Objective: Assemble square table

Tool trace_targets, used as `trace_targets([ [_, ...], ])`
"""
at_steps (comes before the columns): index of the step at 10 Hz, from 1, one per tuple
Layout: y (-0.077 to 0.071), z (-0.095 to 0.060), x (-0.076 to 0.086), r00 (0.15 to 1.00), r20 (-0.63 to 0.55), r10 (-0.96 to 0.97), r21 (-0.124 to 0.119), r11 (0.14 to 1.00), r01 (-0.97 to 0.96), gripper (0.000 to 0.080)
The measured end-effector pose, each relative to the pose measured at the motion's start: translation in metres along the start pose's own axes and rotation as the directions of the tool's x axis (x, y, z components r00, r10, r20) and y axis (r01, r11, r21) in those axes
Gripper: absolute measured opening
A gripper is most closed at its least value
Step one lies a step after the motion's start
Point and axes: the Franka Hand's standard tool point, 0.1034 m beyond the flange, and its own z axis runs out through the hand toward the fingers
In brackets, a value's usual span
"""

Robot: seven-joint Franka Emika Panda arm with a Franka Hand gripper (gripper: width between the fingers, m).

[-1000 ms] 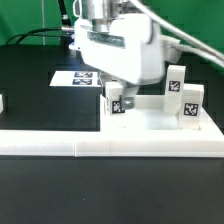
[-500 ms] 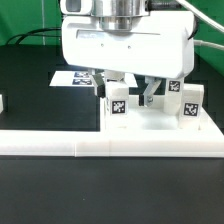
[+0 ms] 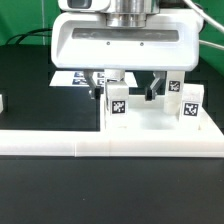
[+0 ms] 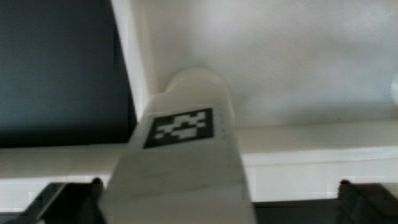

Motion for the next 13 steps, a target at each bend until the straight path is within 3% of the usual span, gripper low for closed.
trace_targets([
  [3, 0.0041, 0.0016, -0.0008, 1.000, -0.008, -0.013, -0.004, 1.000, 0.013, 0.0601],
  [4, 0.0042, 0.0018, -0.0010, 1.000, -0.007, 0.004, -0.004, 1.000, -0.004, 0.0425],
  [5, 0.0042, 0.0020, -0.0011, 1.000, -0.007, 0.014, -0.004, 1.000, -0.014, 0.0425],
  [6, 0.0042, 0.0022, -0.0012, 0.998, -0.007, 0.061, -0.003, 0.998, -0.061, 0.0291],
  [8, 0.0041, 0.0024, -0.0013, 0.975, -0.007, 0.224, 0.001, 0.975, -0.224, 0.0291],
  [10, 0.0030, 0.0021, -0.0003, 0.880, 0.004, 0.475, 0.000, 0.880, -0.475, 0.0291],
  [13, -0.0022, 0.0030, -0.0033, 0.555, 0.010, 0.832, -0.019, 0.555, -0.832, 0.0291],
])
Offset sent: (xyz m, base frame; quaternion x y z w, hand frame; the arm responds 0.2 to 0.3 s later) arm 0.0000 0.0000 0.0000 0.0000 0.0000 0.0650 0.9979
